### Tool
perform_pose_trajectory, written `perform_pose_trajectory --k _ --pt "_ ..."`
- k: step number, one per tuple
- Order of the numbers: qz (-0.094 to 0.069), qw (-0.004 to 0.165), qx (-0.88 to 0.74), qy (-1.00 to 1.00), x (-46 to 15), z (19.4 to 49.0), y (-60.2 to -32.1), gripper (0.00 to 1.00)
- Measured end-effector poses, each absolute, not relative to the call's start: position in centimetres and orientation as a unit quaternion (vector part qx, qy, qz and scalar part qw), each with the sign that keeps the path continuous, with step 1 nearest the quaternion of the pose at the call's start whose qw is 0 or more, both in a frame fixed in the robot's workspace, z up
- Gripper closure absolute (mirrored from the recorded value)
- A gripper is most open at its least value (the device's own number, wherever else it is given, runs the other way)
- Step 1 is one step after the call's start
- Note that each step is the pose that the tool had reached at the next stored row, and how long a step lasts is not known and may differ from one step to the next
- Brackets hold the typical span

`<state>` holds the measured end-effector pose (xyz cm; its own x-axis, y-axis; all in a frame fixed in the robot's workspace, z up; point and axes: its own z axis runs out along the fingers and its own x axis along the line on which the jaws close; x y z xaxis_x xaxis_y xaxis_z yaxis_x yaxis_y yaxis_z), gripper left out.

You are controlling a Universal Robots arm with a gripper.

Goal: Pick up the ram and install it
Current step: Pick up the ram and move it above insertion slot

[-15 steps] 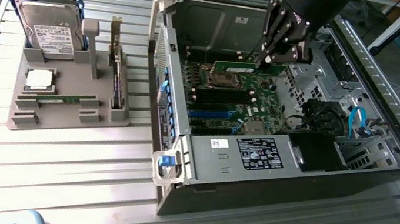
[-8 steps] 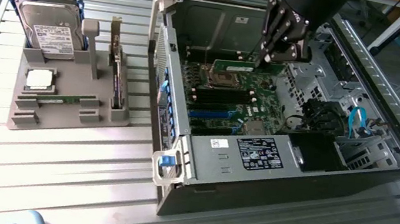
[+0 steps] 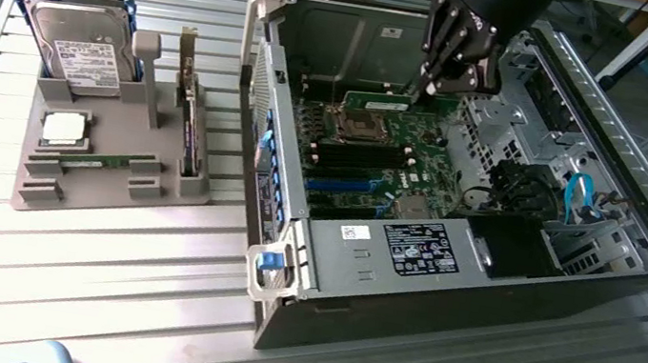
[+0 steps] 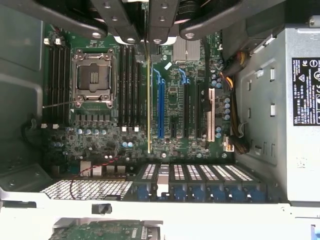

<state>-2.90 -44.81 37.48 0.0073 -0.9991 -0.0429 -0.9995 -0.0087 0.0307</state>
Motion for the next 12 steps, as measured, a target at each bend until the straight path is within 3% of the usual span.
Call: perform_pose_trajectory --k 12 --pt "0.026 0.004 -0.71 0.704 -2.9 37.4 -43.4 0.88"
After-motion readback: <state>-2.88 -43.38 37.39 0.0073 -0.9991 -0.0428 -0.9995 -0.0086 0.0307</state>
